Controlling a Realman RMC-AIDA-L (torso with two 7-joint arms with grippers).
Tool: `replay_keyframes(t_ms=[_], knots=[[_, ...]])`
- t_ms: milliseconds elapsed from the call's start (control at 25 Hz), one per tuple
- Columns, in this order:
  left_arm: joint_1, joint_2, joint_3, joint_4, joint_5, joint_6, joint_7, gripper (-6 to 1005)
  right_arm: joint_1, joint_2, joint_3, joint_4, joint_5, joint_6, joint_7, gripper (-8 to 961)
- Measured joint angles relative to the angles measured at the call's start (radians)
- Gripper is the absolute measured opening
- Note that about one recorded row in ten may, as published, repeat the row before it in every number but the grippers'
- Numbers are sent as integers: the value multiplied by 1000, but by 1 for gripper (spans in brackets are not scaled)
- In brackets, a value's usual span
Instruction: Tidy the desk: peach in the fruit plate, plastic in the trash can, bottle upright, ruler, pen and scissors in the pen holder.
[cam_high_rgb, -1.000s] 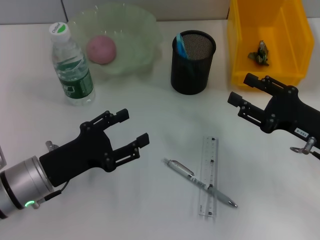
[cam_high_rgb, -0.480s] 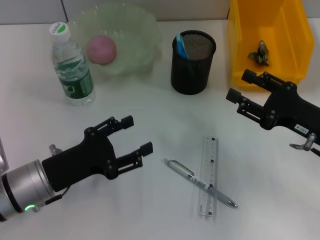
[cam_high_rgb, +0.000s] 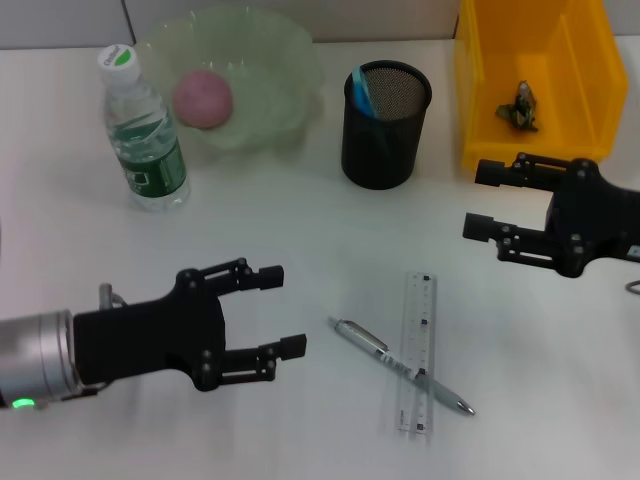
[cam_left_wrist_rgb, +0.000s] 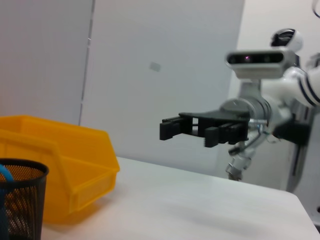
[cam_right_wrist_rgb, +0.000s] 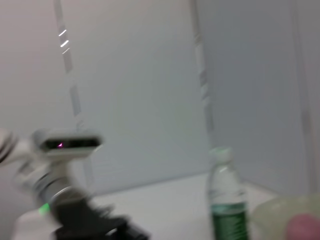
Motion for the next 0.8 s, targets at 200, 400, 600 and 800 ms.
replay_keyframes(t_ms=[200, 400, 600, 800], knots=[[-6, 2, 36, 81, 0, 12, -72, 796, 82, -29, -1, -153, -147, -97, 160, 652], [-18, -1, 48, 93, 17, 4, -136, 796, 210, -50, -8, -240, -300, -206, 248, 652], [-22, -5, 49, 87, 21, -3, -144, 795, 325, -44, -43, -323, -431, -278, 263, 652], [-25, -6, 51, 87, 23, -8, -167, 793, 377, -27, -177, -422, -455, -312, 263, 652]])
